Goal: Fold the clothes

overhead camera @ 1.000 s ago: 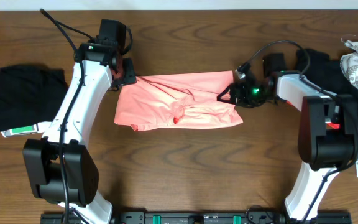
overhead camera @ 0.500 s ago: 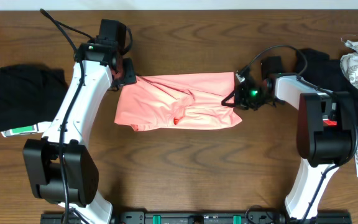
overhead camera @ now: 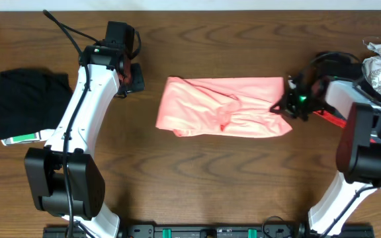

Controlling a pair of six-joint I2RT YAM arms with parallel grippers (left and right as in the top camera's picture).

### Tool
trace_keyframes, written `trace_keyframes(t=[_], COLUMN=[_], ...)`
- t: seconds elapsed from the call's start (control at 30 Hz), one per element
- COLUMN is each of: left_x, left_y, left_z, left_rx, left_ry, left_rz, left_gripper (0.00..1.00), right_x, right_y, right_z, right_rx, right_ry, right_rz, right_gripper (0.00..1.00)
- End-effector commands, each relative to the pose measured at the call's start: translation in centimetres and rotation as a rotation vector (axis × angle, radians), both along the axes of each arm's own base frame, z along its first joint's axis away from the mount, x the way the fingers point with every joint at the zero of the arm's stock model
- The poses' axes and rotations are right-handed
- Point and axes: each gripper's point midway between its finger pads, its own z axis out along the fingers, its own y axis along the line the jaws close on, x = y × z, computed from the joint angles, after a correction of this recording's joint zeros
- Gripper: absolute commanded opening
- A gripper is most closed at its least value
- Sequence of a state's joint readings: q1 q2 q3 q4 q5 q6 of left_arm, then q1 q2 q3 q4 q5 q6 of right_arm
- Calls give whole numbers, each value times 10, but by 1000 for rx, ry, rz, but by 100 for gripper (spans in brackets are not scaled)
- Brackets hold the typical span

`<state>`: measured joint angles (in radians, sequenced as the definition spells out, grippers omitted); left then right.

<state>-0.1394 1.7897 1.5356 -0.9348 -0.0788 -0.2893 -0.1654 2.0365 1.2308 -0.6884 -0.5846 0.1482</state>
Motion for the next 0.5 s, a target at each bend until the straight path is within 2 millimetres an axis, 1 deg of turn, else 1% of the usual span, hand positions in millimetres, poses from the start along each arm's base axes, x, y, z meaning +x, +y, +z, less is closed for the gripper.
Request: trace_keyframes(t=[0.0,0.13,0.23,0.3,0.37,0.47], left_x=[1,1,0,0,-1,-2], left_y=[2,2,2,2,2,2], left_z=[-3,-4,-4,-4,-4,-4], left_rx=[8,8,8,9,9,10], left_ry=[10,11,14,16,18,23], left_rz=[7,7,7,7,7,7], left_gripper=[58,58,58,58,58,58], right_x=[9,19,24,27,27,24], right_y=[-37,-38,-29,-16,-2,30], right_z=[19,65,104,127,141,152], right_rx=[-202,-224,-234,-241,-254,-266], right_ry=[-46,-124,-197,-248,-278,-297], right_rz=[-15,-9,10,39,71,131], right_gripper=[1,1,1,1,1,1])
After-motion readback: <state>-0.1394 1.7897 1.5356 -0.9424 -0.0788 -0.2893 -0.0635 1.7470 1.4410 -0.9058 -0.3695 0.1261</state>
